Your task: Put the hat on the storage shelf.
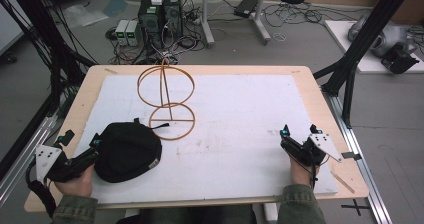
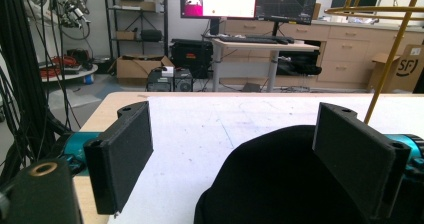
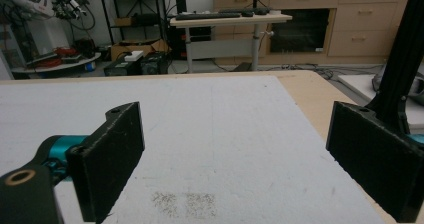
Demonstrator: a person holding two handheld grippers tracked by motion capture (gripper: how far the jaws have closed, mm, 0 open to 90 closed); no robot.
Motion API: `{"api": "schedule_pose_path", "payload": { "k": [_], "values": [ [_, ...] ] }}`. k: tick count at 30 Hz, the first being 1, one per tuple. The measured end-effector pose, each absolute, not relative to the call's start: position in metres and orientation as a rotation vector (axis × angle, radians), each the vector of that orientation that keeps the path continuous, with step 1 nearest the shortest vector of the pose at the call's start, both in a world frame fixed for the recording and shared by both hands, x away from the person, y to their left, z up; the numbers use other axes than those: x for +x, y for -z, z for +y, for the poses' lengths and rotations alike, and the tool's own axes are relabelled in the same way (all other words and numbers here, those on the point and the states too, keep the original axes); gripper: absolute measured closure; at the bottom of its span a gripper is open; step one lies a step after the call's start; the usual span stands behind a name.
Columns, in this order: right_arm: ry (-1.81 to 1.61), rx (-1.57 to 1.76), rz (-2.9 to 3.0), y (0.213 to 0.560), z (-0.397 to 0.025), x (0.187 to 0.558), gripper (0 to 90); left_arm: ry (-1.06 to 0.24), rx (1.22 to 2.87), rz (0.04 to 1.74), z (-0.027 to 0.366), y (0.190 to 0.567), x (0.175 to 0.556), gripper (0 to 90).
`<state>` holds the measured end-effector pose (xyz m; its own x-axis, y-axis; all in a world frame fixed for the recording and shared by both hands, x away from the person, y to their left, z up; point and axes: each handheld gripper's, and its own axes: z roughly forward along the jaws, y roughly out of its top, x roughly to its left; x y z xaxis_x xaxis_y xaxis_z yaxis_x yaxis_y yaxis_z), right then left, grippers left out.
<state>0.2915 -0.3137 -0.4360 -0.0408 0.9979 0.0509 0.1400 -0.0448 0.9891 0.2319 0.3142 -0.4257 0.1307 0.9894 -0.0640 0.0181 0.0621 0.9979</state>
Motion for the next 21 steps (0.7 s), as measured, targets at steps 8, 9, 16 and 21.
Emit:
{"api": "schedule_pose_path", "payload": {
  "k": [8,9,16,21],
  "values": [
    [-1.212,1.333,1.319,0.436,-0.3135,0.2905,7.5,-1.05,1.23,1.153,0.3161,0.4255,0.2311,16.2],
    [-1.212,1.333,1.319,0.436,-0.3135,0.2905,7.5,-1.049,1.229,1.152,0.3162,0.4253,0.231,16.2],
    [-1.215,1.332,1.32,0.4363,-0.3142,0.2907,7.6,-1.047,1.23,1.153,0.3165,0.4253,0.2311,16.0],
    [-1.216,1.337,1.321,0.4363,-0.3142,0.2907,7.6,-1.04,1.234,1.154,0.3172,0.4254,0.231,16.0]
  ]
}}
